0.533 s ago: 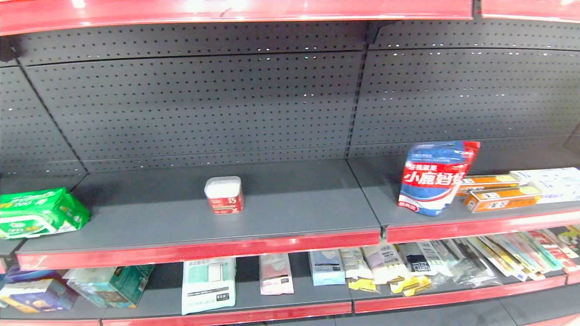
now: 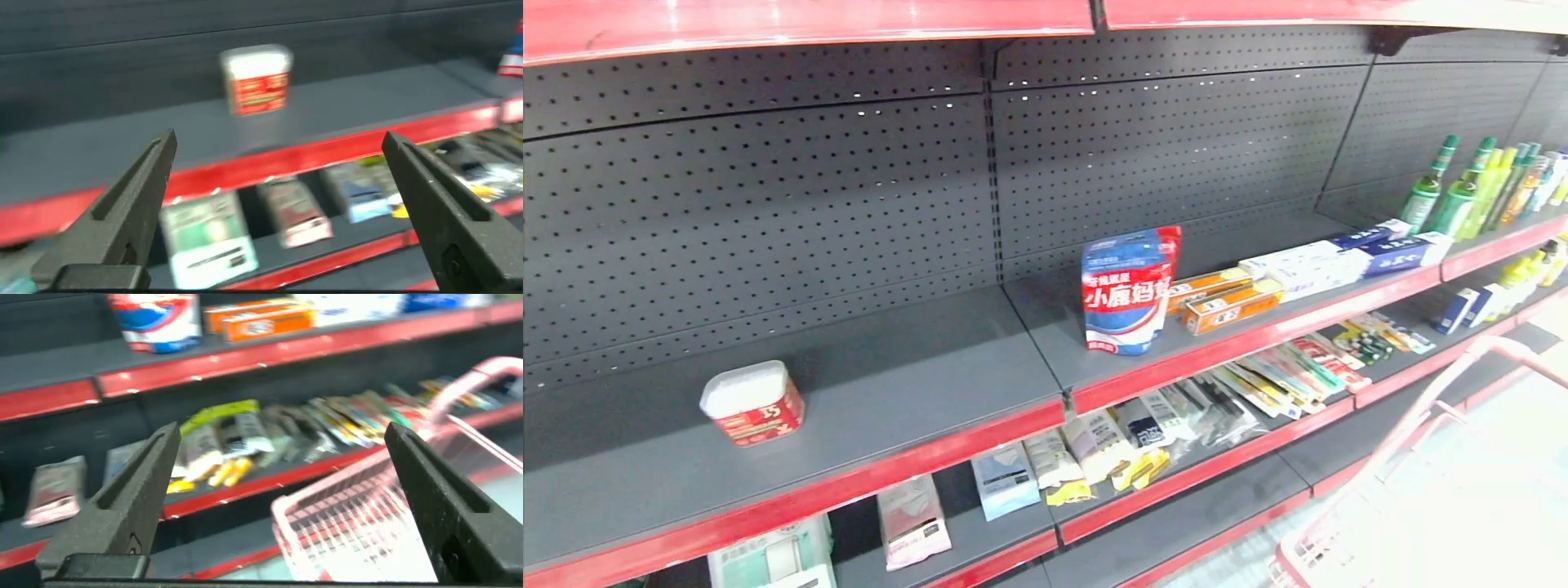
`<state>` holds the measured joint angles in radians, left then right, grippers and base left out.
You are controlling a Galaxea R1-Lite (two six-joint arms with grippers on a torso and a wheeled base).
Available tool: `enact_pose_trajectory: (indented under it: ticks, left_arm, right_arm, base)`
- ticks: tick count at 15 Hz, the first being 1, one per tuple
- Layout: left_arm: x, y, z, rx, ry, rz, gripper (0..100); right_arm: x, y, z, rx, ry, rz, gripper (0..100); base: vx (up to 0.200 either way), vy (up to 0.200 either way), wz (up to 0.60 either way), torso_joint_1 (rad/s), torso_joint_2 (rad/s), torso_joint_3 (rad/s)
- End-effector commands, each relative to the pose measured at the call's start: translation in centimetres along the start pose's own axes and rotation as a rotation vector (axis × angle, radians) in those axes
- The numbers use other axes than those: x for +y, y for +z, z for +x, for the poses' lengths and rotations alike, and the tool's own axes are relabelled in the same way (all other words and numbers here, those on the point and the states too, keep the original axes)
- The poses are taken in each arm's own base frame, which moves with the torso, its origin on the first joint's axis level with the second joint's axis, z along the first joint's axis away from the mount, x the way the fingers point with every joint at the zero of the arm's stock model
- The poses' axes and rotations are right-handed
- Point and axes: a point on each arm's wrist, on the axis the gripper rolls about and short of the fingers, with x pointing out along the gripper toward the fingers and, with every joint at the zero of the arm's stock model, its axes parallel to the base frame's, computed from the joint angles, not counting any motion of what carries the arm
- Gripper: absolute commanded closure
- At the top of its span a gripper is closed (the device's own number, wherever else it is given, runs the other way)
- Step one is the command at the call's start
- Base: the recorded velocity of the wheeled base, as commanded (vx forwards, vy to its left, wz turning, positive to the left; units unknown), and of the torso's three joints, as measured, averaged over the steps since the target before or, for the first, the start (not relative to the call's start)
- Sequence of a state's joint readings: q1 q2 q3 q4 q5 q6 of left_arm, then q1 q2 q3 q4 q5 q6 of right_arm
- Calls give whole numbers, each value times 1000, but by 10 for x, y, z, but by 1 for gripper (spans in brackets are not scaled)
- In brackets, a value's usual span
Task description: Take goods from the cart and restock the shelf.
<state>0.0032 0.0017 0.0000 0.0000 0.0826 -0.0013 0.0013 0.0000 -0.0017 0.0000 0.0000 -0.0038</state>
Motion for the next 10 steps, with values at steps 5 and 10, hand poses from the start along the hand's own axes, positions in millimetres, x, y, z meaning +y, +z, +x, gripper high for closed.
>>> enact_pose_trajectory:
  ticks: [5,10]
  left_arm:
    - [0,0,0,1,0,0,0]
    - [0,0,0,1,0,0,0]
  right_arm:
    - [0,0,0,2,0,-1,0]
    - [0,0,0,0,-1,-1,0]
  base:
    - [0,0,-600,2,3,4]
    - [0,0,-480,1,3,2]
